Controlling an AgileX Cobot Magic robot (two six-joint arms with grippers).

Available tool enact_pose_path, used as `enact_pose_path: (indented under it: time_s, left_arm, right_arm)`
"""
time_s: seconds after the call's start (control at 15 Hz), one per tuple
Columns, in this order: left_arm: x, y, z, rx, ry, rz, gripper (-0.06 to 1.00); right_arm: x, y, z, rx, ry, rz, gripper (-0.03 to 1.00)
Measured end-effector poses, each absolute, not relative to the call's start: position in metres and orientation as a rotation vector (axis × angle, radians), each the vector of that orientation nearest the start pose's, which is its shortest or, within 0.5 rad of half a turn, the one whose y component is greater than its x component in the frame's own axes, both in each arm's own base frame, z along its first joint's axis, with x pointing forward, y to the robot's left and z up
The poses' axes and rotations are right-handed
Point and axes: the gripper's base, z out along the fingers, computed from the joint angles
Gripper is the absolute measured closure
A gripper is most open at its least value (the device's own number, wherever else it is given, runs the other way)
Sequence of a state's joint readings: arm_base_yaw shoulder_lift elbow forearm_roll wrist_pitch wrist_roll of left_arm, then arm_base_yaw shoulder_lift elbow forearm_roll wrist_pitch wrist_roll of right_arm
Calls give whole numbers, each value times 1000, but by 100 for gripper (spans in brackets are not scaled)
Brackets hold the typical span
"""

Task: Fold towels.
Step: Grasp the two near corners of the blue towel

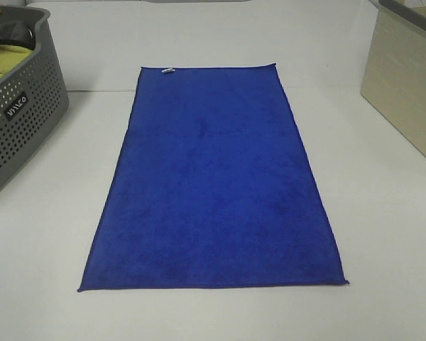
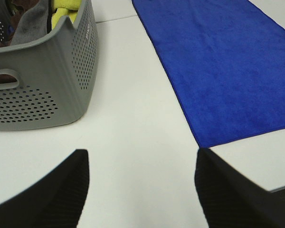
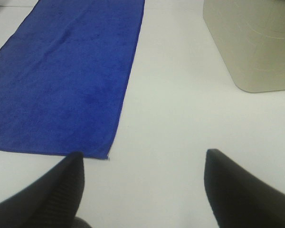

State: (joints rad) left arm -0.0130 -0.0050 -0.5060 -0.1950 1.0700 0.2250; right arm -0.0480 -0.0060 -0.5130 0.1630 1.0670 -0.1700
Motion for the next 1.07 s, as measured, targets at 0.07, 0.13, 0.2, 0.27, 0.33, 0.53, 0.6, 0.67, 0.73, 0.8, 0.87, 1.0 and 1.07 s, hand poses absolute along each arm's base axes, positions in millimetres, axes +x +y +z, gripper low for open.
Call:
enact_pose_path:
  time_s: [0.07, 0.13, 0.2, 0.27, 0.33, 0.53, 0.6, 0.67, 0.73, 0.8, 0.87, 1.0, 1.07]
  left_arm:
    - [-8, -15, 279, 252, 2013, -100, 33]
    - [-8, -15, 279, 252, 2013, -100, 33]
    - [-8, -15, 279, 252, 2013, -100, 33]
    - [-8, -15, 279, 252, 2013, -100, 33]
    - [-8, -15, 279, 252, 2013, -100, 33]
    - [-8, -15, 279, 252, 2013, -100, 33]
    - [-8, -15, 279, 252, 2013, -100, 33]
    - [-8, -15, 279, 252, 2013, -100, 33]
    - [-8, -15, 279, 252, 2013, -100, 33]
    - [-8, -15, 279, 252, 2013, -100, 33]
    - [-8, -15, 279, 252, 2013, -100, 33]
    - [-8, -15, 280, 252, 2011, -99, 33]
    - [-8, -15, 280, 251, 2010, -99, 33]
  right_arm:
    - [-8, 13, 281, -133, 2017, 57, 29]
    - [-8, 13, 281, -133, 2017, 57, 29]
    - [-8, 13, 281, -133, 2017, 57, 29]
    - [-8, 13, 281, -133, 2017, 57, 29]
    - [-8, 13, 281, -133, 2017, 57, 29]
    - [-8, 13, 281, -133, 2017, 57, 29]
    - [-8, 13, 281, -133, 2017, 57, 29]
    - [-8, 13, 281, -133, 2017, 57, 29]
    - [-8, 13, 281, -133, 2017, 57, 29]
    - [-8, 13, 281, -133, 2017, 57, 29]
    - [-8, 13, 281, -133, 2017, 57, 29]
    - [-8, 13, 281, -133, 2017, 57, 29]
    - [-8, 13, 281, -133, 2017, 57, 29]
